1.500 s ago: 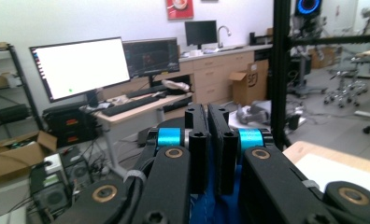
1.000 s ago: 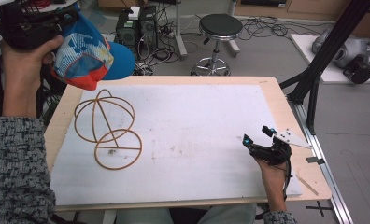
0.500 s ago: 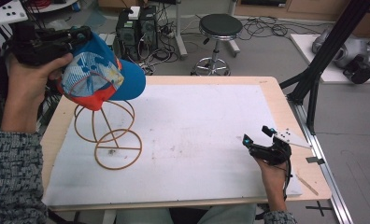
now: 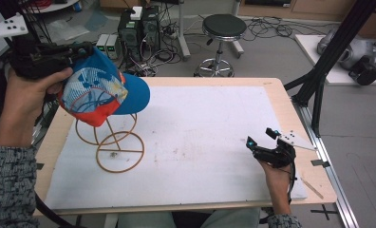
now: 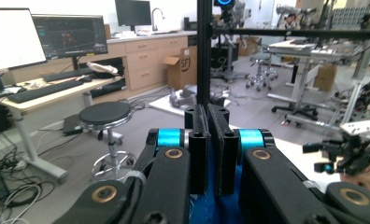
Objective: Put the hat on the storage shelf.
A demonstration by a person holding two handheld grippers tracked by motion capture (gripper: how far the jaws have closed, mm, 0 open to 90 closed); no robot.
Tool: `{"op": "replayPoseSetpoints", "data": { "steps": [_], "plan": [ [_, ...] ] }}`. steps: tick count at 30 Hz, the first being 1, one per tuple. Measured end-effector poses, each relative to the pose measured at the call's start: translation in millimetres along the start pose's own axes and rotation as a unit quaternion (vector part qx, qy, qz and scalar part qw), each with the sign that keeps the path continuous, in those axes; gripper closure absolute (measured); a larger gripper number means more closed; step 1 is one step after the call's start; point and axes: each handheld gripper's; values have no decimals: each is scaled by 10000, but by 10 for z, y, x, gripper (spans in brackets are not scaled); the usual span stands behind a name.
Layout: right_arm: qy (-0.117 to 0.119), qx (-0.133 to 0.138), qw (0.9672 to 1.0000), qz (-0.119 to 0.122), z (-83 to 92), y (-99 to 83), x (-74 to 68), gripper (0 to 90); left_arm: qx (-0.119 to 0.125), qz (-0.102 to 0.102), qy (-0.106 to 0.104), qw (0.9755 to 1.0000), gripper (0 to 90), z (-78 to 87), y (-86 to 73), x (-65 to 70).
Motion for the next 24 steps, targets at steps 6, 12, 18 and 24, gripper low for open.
{"op": "replayPoseSetpoints", "data": {
  "steps": [6,12,18,24],
  "plan": [
    [10,16,10000,-9,-3,2,-2,97,-64,7,-65,10000,864,49,-135,83],
    [12,27,10000,22,-11,3,-2,97,-205,-5,-109,9997,861,80,-261,126],
    [20,7,10000,-11,-14,3,-6,97,-250,87,-132,9996,861,154,-378,134],
    [27,15,10000,-6,-18,2,-4,97,-238,111,-157,9995,861,241,-482,160]
  ]
}}
Point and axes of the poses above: each handheld gripper's, and its own axes: z roughly backward along the jaws, y roughly out of its top, x roughly to its right, and after that the axes turned 10 degrees about -y, right-handed
